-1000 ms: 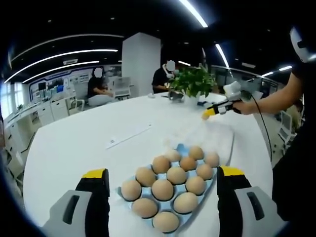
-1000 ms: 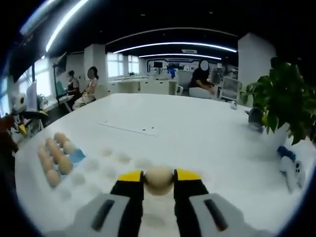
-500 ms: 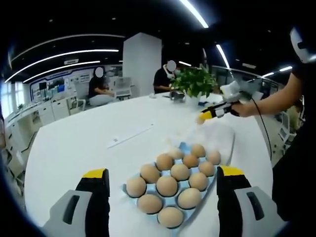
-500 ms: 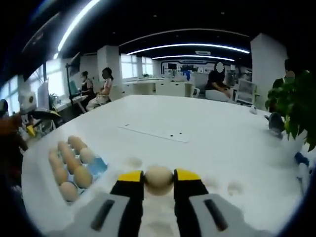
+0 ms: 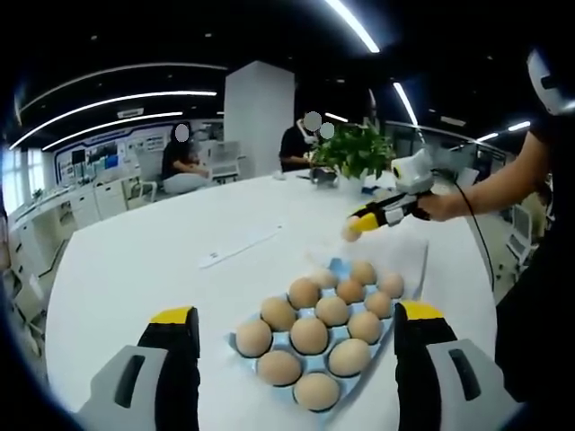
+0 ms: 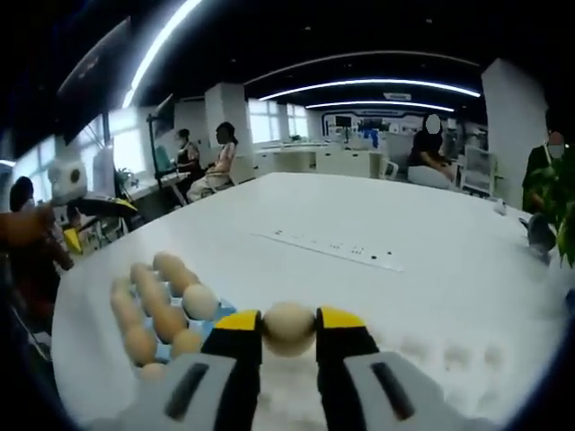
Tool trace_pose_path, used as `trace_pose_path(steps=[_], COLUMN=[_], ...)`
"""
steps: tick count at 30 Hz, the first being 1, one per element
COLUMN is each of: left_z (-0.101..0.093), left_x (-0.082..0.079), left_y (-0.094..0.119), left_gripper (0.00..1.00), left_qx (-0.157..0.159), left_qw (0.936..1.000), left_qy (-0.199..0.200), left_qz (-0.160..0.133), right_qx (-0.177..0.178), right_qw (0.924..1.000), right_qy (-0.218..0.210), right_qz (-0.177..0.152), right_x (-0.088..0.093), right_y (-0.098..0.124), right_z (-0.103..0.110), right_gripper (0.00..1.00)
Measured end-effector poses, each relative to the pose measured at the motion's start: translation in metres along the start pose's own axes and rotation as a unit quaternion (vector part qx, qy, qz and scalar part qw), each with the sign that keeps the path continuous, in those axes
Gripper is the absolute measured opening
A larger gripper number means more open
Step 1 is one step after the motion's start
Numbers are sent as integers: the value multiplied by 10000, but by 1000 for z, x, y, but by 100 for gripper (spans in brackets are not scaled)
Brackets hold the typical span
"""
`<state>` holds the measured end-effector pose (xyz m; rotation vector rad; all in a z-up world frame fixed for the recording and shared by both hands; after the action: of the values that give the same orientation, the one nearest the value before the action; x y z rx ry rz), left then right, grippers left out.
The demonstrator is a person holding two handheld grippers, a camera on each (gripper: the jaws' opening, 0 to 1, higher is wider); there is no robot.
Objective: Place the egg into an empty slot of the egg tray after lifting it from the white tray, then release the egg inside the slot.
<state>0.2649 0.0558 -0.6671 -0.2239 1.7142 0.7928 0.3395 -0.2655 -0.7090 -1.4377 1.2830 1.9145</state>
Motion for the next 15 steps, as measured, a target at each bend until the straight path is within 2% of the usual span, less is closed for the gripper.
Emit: trace_pose_path(steps=[10,15], left_z=[4,5], left_x=[3,3], left_y=[5,6], left_gripper=[90,90], left_qx=[-32,-41], left_qw=[10000,10000], left_qy=[21,28], left_qz=[-6,-13], right_qx=[-401,-557], right_qw=[9991,9983], right_qy=[83,135], right_qz=[69,141], right_x=[0,3], right_y=[-15,-21], right_z=[28,35], right_gripper=[22,22])
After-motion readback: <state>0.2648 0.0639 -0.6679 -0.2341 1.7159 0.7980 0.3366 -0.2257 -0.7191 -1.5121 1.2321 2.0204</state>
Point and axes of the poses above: the point that each gripper's makers call its tool centre point, and the gripper's own axes: y roughly backward along the fingers, z roughly to its left, x roughly out of its underside, the point moved 7 cm from there along y, roughly backward along the fingers, and after that the axes turned 6 degrees about x, right-handed, at the moved point
